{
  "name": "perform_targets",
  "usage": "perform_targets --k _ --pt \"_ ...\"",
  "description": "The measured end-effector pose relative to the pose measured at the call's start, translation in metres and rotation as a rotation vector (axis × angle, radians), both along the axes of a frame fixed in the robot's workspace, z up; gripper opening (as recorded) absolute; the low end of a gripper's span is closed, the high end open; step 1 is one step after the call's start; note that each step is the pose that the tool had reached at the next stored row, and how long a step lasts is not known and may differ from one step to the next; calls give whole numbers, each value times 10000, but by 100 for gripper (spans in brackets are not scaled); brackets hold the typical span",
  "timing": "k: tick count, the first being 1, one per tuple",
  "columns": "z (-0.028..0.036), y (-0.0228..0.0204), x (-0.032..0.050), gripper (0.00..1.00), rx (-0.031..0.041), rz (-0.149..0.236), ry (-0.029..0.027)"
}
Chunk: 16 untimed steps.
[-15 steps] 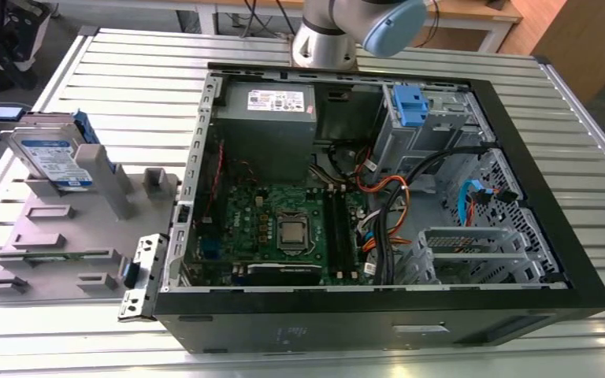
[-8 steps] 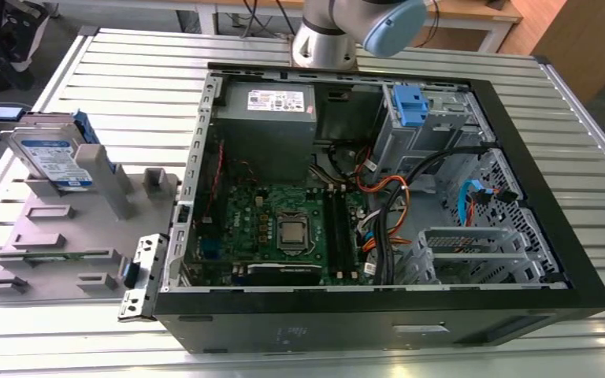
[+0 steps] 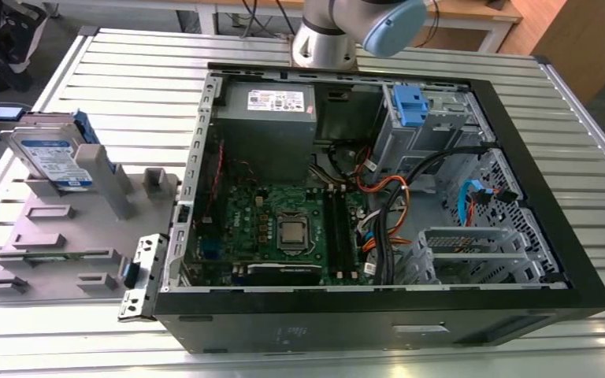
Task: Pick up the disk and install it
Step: 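Reach for the disk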
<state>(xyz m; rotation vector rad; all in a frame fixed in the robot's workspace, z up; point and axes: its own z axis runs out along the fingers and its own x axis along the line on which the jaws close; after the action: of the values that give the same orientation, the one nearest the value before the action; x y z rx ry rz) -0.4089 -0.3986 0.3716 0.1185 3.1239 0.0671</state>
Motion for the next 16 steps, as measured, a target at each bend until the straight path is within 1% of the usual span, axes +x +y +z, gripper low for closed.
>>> perform_targets --k 3,4,7,10,16 --pt "-22 0 -51 11 0 63 0" --pt "-35 0 -57 11 -2 83 -3" --pt "-76 0 -58 11 -46 193 0" --pt "-115 -1 -58 11 -73 315 0" --pt "-192 -1 -62 11 -98 483 0"
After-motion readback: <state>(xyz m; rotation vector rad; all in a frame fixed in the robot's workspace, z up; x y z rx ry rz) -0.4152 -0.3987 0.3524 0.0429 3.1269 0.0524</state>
